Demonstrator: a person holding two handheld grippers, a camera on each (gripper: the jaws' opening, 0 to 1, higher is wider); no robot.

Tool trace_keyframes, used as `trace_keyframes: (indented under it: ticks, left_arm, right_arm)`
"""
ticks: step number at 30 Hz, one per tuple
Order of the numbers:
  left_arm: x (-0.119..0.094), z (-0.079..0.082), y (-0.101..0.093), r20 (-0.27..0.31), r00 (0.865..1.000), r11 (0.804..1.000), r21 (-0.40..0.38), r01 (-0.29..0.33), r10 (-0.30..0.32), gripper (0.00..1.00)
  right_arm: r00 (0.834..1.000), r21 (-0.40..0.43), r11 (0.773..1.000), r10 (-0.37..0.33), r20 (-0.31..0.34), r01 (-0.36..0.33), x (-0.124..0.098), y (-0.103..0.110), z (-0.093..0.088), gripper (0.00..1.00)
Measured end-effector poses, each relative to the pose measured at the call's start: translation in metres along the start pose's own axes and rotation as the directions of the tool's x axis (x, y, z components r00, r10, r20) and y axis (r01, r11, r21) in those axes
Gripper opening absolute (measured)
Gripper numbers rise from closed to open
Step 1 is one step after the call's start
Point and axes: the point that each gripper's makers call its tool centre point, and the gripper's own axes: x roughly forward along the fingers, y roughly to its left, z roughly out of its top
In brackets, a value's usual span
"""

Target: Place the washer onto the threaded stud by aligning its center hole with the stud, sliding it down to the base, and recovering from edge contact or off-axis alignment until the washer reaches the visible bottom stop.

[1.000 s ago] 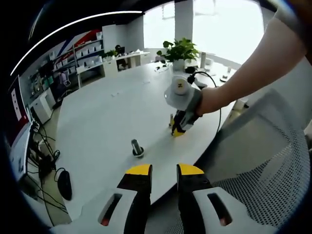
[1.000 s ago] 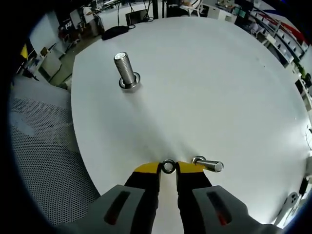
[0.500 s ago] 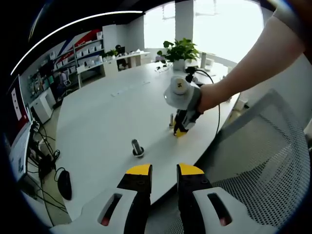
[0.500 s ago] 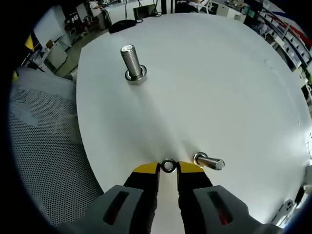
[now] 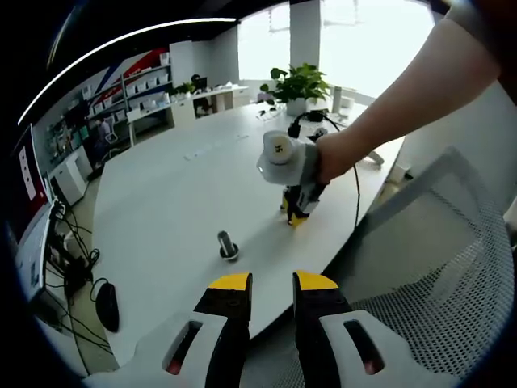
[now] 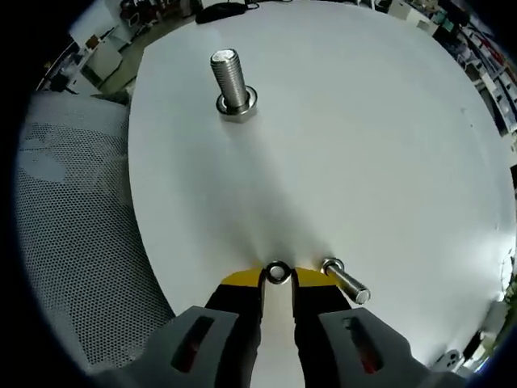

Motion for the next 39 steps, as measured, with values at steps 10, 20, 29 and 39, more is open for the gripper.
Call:
trace_keyframes:
  ticks: [10, 20, 29, 39]
  left_arm:
    - [0.0001, -0.0002, -0.0012, -0.001, 1.0, 1.0, 0.002, 0.006, -0.006, 0.18]
    - [0.0003, -0.001, -0.0021, -0.003, 1.0, 1.0, 0.003, 0.012, -0.012, 0.18]
    - [-0.0014, 0.0014, -0.0029, 0.011, 1.0, 1.0, 0.003, 0.014, -0.014, 0.18]
    - [-0.0013, 0.0041, -0.0059, 0.023, 0.999, 0.999, 0.004, 0.032, -0.032, 0.18]
  right_arm:
    - [0.994, 0.026, 1.0, 0.013, -0.112, -0.011, 0.0015, -0.0023, -0.001, 0.14]
    - [0.976, 0.035, 0.999, -0.01, -0.217, 0.018, 0.0028, 0.0008, -0.0012, 0.15]
    - [0.997, 0.098, 0.994, -0.044, -0.06, 0.049, 0.0007, -0.0009, -0.0022, 0.15]
    - [0.989, 0.193, 0.98, -0.079, 0.123, 0.055, -0.0003, -0.0026, -0.0054, 0.14]
